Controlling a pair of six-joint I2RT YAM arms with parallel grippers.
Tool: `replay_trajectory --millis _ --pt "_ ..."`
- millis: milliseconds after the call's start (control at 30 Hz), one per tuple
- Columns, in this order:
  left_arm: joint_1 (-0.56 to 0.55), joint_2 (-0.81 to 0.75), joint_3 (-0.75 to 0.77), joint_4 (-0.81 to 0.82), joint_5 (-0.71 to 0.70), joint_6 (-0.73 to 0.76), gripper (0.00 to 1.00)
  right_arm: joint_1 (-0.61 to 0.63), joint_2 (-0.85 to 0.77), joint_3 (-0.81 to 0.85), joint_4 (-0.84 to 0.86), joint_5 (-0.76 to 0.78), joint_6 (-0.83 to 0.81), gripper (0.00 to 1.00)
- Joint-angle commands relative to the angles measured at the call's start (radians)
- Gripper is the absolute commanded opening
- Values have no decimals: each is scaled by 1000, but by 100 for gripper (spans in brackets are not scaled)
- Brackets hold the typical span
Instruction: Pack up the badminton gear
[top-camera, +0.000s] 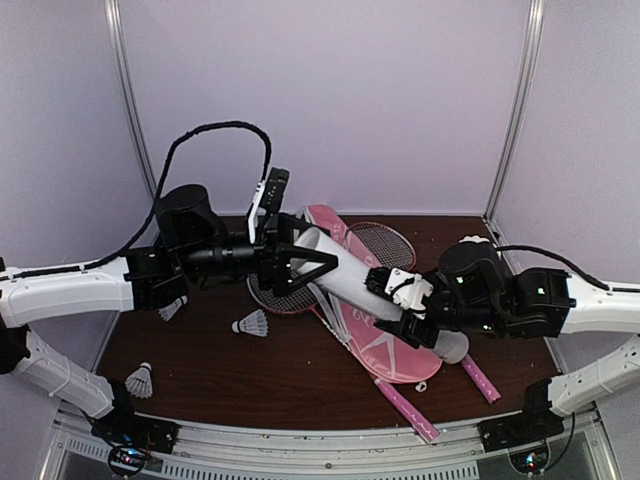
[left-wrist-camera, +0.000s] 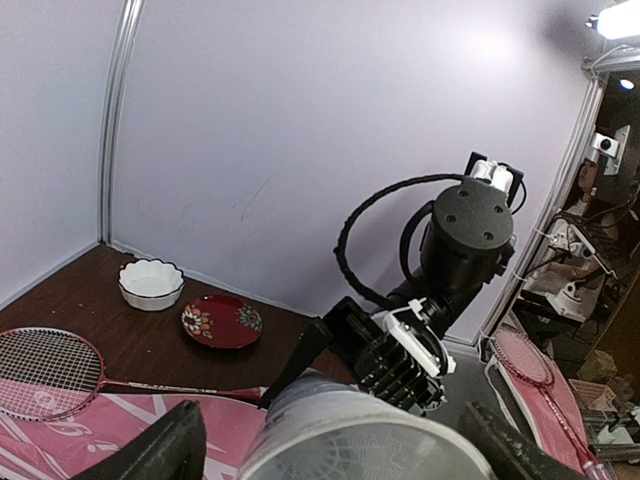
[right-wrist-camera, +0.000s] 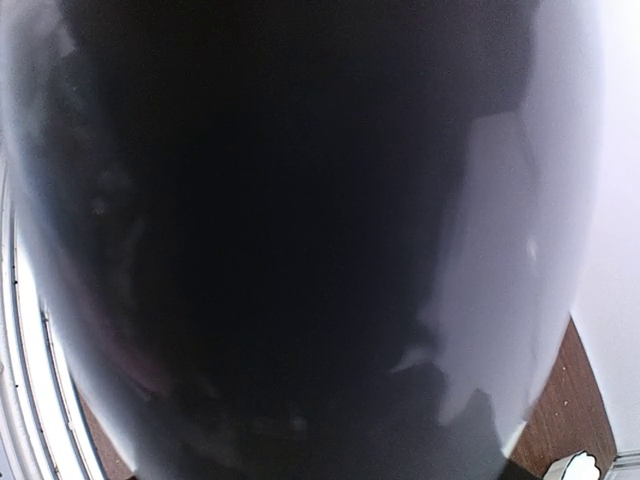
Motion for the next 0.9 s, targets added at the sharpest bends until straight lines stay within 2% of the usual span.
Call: replay_trajectory --millis 0,167,267,367,533,700,867 --pt "-5 -10 -5 25 -2 17 87 7 -13 -12 50 6 8 65" --pt "-6 -20 -38 110 -9 -25 65 6 -7 -27 83 12 35 76" --pt "-6 -26 -55 136 -26 -36 57 5 -1 -37 114 11 56 82" --pt "-6 -32 -66 153 -32 -38 53 5 4 -50 146 13 76 85" --pt "-6 -34 -80 179 -47 -47 49 5 31 -40 190 -2 129 100" --pt "-9 -28 -75 195 -36 -55 47 5 94 13 199 -19 157 100" --pt "-9 -30 -75 195 -37 -51 46 5 153 75 183 -34 164 95"
